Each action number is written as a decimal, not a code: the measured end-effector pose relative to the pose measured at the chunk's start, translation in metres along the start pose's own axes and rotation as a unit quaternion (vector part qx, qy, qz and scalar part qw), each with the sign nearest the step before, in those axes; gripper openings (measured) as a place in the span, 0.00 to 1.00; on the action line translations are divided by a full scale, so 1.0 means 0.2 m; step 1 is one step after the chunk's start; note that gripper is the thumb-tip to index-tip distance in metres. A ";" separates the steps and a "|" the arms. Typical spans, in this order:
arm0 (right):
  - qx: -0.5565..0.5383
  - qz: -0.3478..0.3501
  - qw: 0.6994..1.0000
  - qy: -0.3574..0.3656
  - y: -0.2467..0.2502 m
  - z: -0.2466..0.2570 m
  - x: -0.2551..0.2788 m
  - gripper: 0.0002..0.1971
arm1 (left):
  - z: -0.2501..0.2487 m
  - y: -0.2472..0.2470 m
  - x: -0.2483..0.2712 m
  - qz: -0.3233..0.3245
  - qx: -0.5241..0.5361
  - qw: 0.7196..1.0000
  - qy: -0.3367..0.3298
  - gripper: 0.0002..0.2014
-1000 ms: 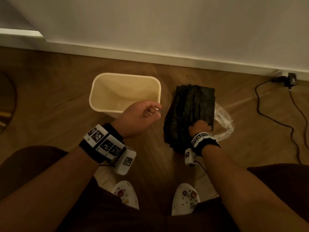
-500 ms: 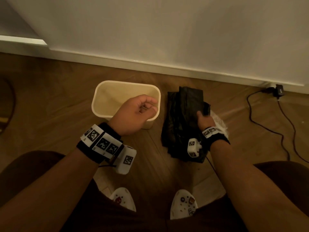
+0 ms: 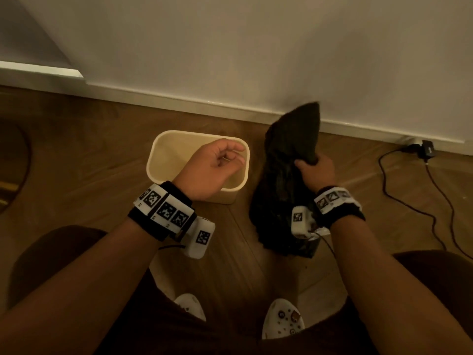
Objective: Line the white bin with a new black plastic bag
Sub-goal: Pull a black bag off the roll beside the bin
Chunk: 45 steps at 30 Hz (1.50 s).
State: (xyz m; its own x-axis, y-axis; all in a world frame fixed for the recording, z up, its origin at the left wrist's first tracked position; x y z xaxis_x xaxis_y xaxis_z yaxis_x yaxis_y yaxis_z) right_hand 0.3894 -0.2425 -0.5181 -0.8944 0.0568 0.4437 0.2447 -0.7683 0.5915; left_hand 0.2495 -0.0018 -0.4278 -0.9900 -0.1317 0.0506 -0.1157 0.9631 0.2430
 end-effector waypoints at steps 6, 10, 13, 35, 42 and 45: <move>-0.119 0.040 0.981 0.147 0.31 0.57 0.24 0.18 | -0.06 0.09 -0.05 -0.066 0.052 0.996 0.016 0.16; -0.225 0.135 0.952 0.160 0.36 0.63 0.39 0.15 | -0.08 0.13 -0.06 -0.090 0.097 0.991 0.035 0.24; -0.273 0.204 0.933 0.118 0.27 0.55 0.42 0.19 | -0.06 0.16 -0.08 -0.102 0.125 0.986 0.051 0.40; -0.118 0.303 0.921 0.215 0.00 0.56 0.51 0.43 | -0.11 0.13 0.00 -0.048 0.036 0.997 -0.038 0.10; -0.103 0.239 0.937 0.232 -0.08 0.56 0.52 0.24 | -0.09 0.08 -0.01 -0.030 0.135 0.990 -0.043 0.15; -0.074 0.170 0.960 0.210 0.01 0.54 0.41 0.13 | -0.07 0.13 -0.03 -0.077 0.091 0.992 -0.047 0.07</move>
State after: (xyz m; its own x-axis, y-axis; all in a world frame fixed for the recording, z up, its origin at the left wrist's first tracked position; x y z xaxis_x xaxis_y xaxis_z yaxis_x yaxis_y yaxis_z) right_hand 0.3567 -0.1700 -0.4076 -0.8523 -0.4513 0.2645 0.5206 -0.7812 0.3445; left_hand 0.2538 0.0208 -0.4076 -0.9615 -0.2666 -0.0663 -0.2706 0.9607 0.0618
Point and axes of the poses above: each hand's wrist, its own x-axis away from the middle knuckle, its own y-axis out of the back of the hand, z = x × y, the point moved 4 cm from there along -x, towards the middle knuckle, and after that the axes turned 10 degrees about -y, right-handed, at the moved point
